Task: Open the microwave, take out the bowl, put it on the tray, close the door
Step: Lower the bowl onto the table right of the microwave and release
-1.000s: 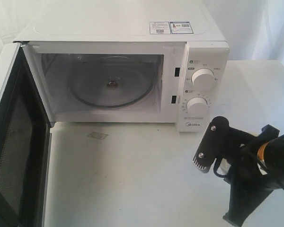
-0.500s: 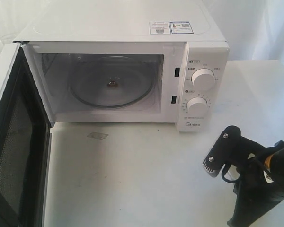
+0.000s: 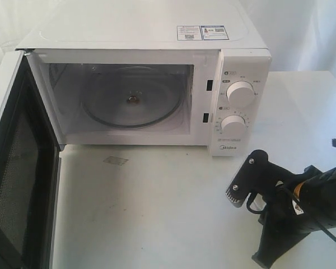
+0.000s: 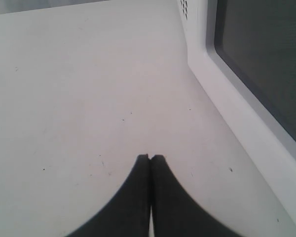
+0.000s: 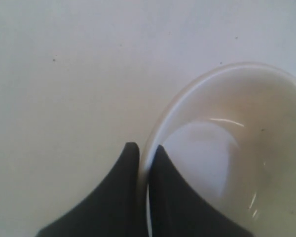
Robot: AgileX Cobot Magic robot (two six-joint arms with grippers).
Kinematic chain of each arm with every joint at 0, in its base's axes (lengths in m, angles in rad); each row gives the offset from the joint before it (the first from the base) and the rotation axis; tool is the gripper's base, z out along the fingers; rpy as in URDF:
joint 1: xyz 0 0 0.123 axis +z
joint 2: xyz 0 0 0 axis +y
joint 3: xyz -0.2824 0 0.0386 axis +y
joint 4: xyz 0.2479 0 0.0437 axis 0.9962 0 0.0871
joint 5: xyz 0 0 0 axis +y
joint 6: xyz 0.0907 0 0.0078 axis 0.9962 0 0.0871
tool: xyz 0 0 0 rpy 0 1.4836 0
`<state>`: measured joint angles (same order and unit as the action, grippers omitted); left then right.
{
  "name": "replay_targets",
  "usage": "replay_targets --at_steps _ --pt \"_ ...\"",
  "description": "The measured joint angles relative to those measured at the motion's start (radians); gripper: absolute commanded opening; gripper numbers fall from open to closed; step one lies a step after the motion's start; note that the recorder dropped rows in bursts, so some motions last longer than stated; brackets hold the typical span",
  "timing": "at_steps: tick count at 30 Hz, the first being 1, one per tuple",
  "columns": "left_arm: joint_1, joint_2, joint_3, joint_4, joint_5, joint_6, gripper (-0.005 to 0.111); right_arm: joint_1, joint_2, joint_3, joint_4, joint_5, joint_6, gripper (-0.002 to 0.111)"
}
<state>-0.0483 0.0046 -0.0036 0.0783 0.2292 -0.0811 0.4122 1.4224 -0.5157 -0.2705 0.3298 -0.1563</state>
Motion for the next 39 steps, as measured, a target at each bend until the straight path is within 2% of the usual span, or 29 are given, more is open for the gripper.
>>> replay_targets --at_steps 6,13,17,28,39 --pt "0.0 0.0 0.0 0.0 0.0 0.0 0.0 0.0 0.015 0.0 -0.013 -0.031 0.0 0.002" --pt "0.0 0.0 0.0 0.0 0.0 0.0 0.0 0.0 0.024 0.0 -0.021 -0.024 0.0 0.028" --pt "0.0 0.0 0.0 0.0 0.0 0.0 0.0 0.0 0.024 0.0 -0.021 -0.024 0.0 0.035" --pt "0.0 0.0 0.0 0.0 0.0 0.0 0.0 0.0 0.009 -0.025 -0.021 -0.022 0.0 0.039" --pt "0.0 0.0 0.0 0.0 0.0 0.0 0.0 0.0 -0.168 -0.071 0.057 0.011 0.0 0.039"
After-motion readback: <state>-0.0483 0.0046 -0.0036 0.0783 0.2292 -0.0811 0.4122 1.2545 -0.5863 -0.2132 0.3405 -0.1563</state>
